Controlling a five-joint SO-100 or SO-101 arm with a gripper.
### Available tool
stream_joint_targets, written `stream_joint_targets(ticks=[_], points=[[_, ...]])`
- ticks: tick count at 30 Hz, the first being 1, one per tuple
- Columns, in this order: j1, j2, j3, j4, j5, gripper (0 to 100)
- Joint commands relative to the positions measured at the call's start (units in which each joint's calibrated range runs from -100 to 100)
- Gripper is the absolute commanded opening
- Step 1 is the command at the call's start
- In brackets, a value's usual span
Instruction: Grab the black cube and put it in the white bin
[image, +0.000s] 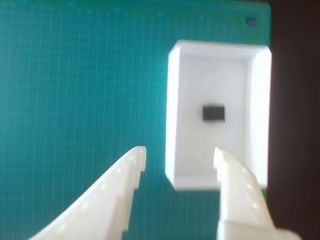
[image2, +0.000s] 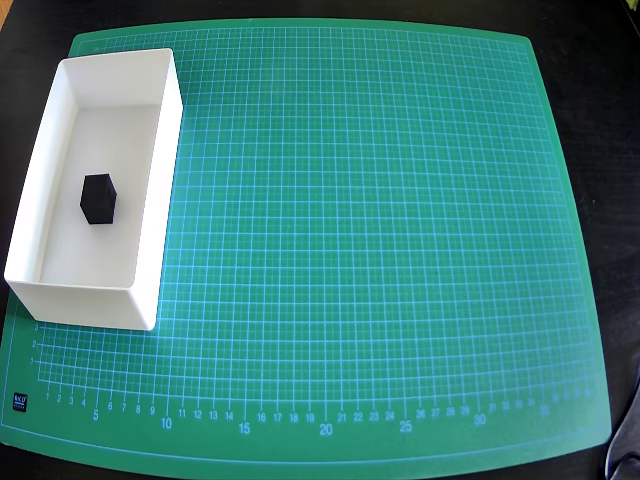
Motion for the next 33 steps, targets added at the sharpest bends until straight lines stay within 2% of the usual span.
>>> stream_joint_targets(ticks=[1, 7, 15, 21, 25, 33], points=[[1.27, -10.99, 11.22, 0.08, -0.12, 18], [1.27, -25.66, 32.60, -2.39, -0.12, 18], [0.77, -45.86, 65.80, -21.36, -0.18, 19], [-3.84, -59.59, 87.00, -34.09, -0.18, 19], [-7.94, -65.64, 97.19, -39.98, -0.23, 19], [-11.38, -74.33, 109.73, -44.26, -1.44, 19]])
